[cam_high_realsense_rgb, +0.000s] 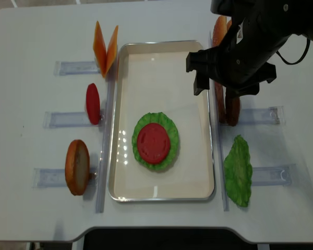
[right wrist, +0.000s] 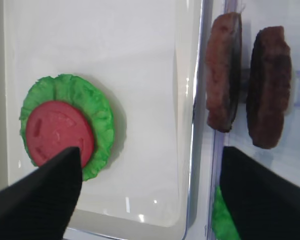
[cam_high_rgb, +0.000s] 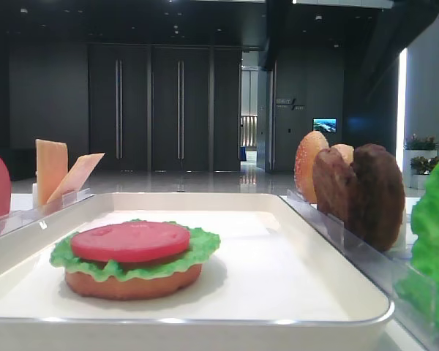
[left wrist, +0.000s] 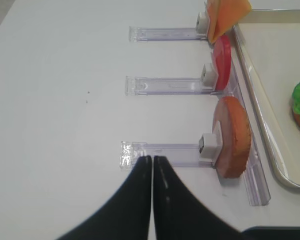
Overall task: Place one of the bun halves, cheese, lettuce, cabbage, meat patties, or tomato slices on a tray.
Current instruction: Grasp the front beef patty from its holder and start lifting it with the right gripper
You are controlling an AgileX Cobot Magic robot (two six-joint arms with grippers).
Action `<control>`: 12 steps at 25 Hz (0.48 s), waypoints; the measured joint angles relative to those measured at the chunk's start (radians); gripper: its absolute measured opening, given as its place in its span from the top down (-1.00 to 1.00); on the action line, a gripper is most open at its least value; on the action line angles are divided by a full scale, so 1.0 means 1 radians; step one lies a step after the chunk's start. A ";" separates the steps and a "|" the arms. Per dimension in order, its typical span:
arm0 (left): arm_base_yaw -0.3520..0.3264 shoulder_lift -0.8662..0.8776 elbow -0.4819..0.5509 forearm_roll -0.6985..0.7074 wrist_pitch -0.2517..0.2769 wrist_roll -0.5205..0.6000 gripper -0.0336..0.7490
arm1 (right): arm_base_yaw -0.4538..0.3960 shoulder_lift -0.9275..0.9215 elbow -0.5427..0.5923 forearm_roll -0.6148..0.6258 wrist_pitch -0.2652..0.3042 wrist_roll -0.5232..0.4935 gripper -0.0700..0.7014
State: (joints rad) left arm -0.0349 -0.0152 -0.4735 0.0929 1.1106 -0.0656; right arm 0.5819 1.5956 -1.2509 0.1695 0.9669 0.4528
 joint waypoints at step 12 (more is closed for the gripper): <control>0.000 0.000 0.000 0.000 0.000 0.000 0.91 | 0.023 0.096 -0.037 -0.064 -0.028 0.029 -0.58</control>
State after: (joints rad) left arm -0.0349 -0.0152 -0.4735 0.0929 1.1106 -0.0656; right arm 0.6047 1.6917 -1.2879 0.1053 0.9389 0.4815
